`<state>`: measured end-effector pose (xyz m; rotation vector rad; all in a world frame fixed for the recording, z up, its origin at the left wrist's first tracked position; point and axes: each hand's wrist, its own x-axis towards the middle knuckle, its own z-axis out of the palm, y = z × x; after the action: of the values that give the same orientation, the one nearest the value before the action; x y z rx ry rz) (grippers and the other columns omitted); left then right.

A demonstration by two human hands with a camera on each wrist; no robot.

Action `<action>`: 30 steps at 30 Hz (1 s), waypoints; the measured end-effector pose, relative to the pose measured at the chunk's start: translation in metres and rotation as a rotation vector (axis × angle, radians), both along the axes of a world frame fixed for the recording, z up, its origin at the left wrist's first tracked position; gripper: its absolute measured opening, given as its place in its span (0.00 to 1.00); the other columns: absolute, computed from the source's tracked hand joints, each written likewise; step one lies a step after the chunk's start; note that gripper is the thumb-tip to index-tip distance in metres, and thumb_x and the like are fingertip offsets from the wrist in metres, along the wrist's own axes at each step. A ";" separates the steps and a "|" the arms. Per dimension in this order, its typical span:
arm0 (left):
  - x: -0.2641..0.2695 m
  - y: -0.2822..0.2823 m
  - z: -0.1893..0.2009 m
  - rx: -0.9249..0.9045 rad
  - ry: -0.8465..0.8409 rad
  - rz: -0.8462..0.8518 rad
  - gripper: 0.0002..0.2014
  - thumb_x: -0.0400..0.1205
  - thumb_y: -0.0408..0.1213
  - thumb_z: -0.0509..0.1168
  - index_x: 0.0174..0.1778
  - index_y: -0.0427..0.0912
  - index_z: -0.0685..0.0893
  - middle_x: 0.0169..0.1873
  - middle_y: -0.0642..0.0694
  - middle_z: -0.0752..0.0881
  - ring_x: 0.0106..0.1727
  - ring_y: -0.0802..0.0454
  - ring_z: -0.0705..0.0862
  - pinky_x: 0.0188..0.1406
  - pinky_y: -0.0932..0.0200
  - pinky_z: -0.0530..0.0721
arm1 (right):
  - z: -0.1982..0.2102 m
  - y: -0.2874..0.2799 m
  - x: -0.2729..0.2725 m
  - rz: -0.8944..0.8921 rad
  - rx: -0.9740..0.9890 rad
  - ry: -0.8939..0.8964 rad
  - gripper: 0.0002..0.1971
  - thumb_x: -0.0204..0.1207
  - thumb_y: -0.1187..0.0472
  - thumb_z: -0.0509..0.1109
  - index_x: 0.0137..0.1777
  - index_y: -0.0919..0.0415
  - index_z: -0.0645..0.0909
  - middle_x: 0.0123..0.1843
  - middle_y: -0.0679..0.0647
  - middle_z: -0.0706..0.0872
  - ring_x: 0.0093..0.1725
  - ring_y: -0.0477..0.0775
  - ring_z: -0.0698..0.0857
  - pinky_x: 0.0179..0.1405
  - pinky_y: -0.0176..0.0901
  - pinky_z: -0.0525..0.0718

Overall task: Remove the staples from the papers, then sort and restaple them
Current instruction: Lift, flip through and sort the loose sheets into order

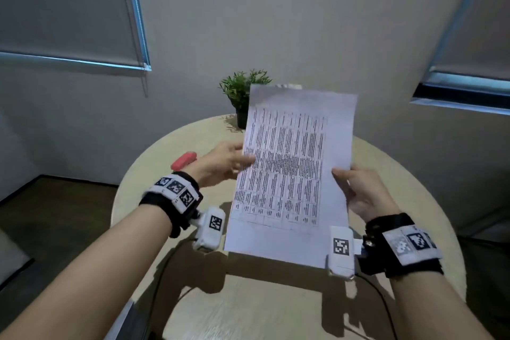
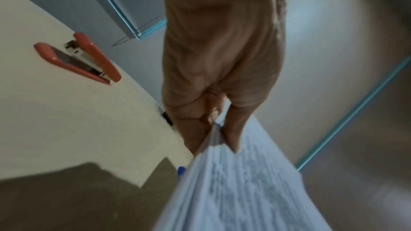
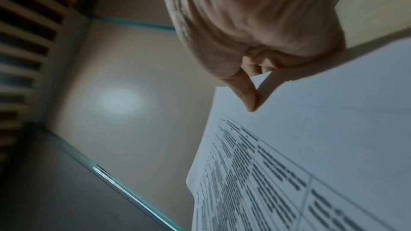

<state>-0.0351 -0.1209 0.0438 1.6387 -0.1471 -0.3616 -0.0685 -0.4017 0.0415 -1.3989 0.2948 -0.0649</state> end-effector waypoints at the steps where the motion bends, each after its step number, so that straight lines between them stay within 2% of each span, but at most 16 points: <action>1: 0.000 -0.006 -0.007 0.095 0.022 -0.011 0.12 0.82 0.30 0.65 0.60 0.32 0.82 0.43 0.41 0.87 0.39 0.47 0.85 0.40 0.52 0.84 | -0.012 0.000 0.005 -0.045 -0.006 0.057 0.09 0.78 0.80 0.64 0.41 0.69 0.81 0.26 0.55 0.89 0.24 0.47 0.88 0.19 0.32 0.82; 3: 0.002 -0.014 -0.027 0.253 0.115 -0.010 0.09 0.81 0.28 0.66 0.54 0.28 0.83 0.41 0.36 0.87 0.37 0.42 0.87 0.36 0.53 0.86 | -0.038 0.000 0.012 -0.130 -0.063 0.178 0.07 0.76 0.82 0.65 0.42 0.72 0.79 0.34 0.60 0.86 0.30 0.53 0.85 0.17 0.30 0.79; 5: -0.001 -0.018 -0.050 0.425 0.180 -0.009 0.10 0.79 0.29 0.69 0.52 0.25 0.82 0.37 0.35 0.84 0.31 0.44 0.84 0.35 0.53 0.85 | -0.061 -0.004 0.014 -0.118 -0.212 0.290 0.07 0.75 0.82 0.65 0.42 0.71 0.77 0.39 0.60 0.79 0.32 0.55 0.77 0.16 0.31 0.71; 7: 0.000 -0.017 -0.071 0.576 0.194 -0.004 0.15 0.78 0.32 0.72 0.54 0.24 0.83 0.43 0.35 0.86 0.41 0.41 0.87 0.49 0.46 0.87 | -0.073 -0.007 0.015 -0.099 -0.348 0.295 0.10 0.74 0.80 0.66 0.38 0.67 0.73 0.35 0.59 0.74 0.29 0.52 0.70 0.15 0.28 0.66; 8: -0.001 -0.016 -0.078 0.615 0.183 0.007 0.15 0.77 0.33 0.72 0.55 0.25 0.84 0.48 0.34 0.88 0.48 0.40 0.88 0.55 0.44 0.87 | -0.076 -0.010 0.018 -0.107 -0.395 0.267 0.09 0.74 0.79 0.68 0.42 0.66 0.74 0.38 0.59 0.75 0.31 0.52 0.70 0.19 0.29 0.70; 10: -0.002 -0.015 -0.084 0.617 0.188 0.025 0.14 0.77 0.33 0.73 0.55 0.28 0.85 0.51 0.34 0.89 0.52 0.39 0.88 0.59 0.42 0.86 | -0.077 -0.012 0.023 -0.135 -0.423 0.196 0.16 0.73 0.74 0.70 0.59 0.64 0.76 0.53 0.62 0.78 0.44 0.56 0.78 0.41 0.41 0.79; 12: -0.007 -0.019 -0.082 0.599 0.189 0.026 0.12 0.77 0.32 0.72 0.53 0.29 0.85 0.49 0.34 0.89 0.49 0.40 0.89 0.56 0.44 0.87 | -0.072 -0.009 0.024 -0.140 -0.442 0.123 0.23 0.73 0.70 0.72 0.68 0.63 0.75 0.61 0.61 0.78 0.58 0.61 0.80 0.59 0.54 0.81; 14: -0.019 -0.027 -0.083 0.578 0.193 0.008 0.09 0.78 0.29 0.70 0.51 0.27 0.86 0.42 0.34 0.89 0.40 0.42 0.88 0.45 0.51 0.87 | -0.067 0.000 0.026 -0.098 -0.489 0.042 0.24 0.75 0.67 0.74 0.71 0.63 0.75 0.63 0.58 0.79 0.62 0.60 0.80 0.67 0.61 0.80; 16: -0.034 -0.036 -0.086 0.577 0.207 -0.036 0.08 0.78 0.29 0.70 0.50 0.27 0.86 0.37 0.36 0.88 0.36 0.43 0.86 0.40 0.53 0.84 | -0.064 0.012 0.028 -0.015 -0.576 -0.052 0.24 0.77 0.65 0.73 0.72 0.63 0.75 0.63 0.55 0.79 0.62 0.54 0.78 0.67 0.55 0.79; 18: -0.049 -0.046 -0.090 0.569 0.213 -0.081 0.09 0.77 0.29 0.71 0.50 0.28 0.85 0.40 0.35 0.89 0.41 0.40 0.88 0.41 0.51 0.84 | -0.067 0.025 0.028 0.104 -0.693 -0.090 0.24 0.78 0.65 0.72 0.74 0.63 0.75 0.65 0.53 0.79 0.66 0.52 0.77 0.66 0.47 0.76; 21: -0.062 -0.060 -0.097 0.600 0.207 -0.130 0.12 0.75 0.31 0.72 0.53 0.29 0.86 0.49 0.35 0.90 0.52 0.39 0.89 0.53 0.47 0.87 | -0.080 0.041 0.022 0.336 -0.769 0.003 0.28 0.78 0.64 0.70 0.78 0.63 0.71 0.69 0.54 0.79 0.70 0.55 0.77 0.72 0.50 0.72; 24: -0.065 -0.060 -0.098 0.641 0.219 -0.157 0.15 0.72 0.32 0.74 0.52 0.29 0.86 0.48 0.34 0.90 0.52 0.38 0.89 0.54 0.39 0.87 | -0.091 0.046 0.021 0.480 -0.876 0.058 0.31 0.69 0.57 0.70 0.75 0.53 0.74 0.61 0.46 0.84 0.66 0.54 0.81 0.74 0.57 0.72; 25: -0.062 -0.058 -0.097 0.634 0.234 -0.152 0.15 0.72 0.32 0.74 0.51 0.29 0.87 0.48 0.35 0.90 0.51 0.38 0.89 0.54 0.39 0.87 | -0.090 0.047 0.020 0.498 -0.865 0.061 0.30 0.71 0.60 0.71 0.75 0.54 0.75 0.58 0.45 0.83 0.64 0.52 0.81 0.72 0.53 0.73; 27: -0.052 -0.055 -0.091 0.583 0.257 -0.112 0.11 0.72 0.31 0.74 0.48 0.30 0.86 0.45 0.35 0.90 0.48 0.37 0.90 0.51 0.41 0.88 | -0.089 0.047 0.020 0.543 -0.825 0.053 0.28 0.76 0.72 0.68 0.76 0.61 0.72 0.58 0.48 0.80 0.61 0.49 0.78 0.57 0.34 0.76; 28: -0.046 -0.055 -0.088 0.562 0.257 -0.081 0.09 0.73 0.32 0.74 0.44 0.31 0.86 0.43 0.35 0.90 0.46 0.38 0.89 0.48 0.44 0.89 | -0.088 0.048 0.019 0.567 -0.815 0.040 0.27 0.77 0.75 0.67 0.76 0.64 0.71 0.59 0.50 0.79 0.61 0.49 0.77 0.52 0.30 0.75; 30: -0.032 -0.058 -0.081 0.552 0.225 -0.009 0.06 0.74 0.33 0.73 0.39 0.35 0.83 0.38 0.38 0.87 0.40 0.42 0.87 0.41 0.51 0.85 | -0.090 0.052 0.019 0.615 -0.813 0.034 0.27 0.76 0.77 0.65 0.76 0.66 0.72 0.62 0.53 0.80 0.65 0.52 0.79 0.56 0.34 0.73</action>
<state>-0.0675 -0.1789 -0.0371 2.1232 0.1287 -0.6303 -0.0493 -0.3500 -0.0483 -2.2439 -0.1765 0.3869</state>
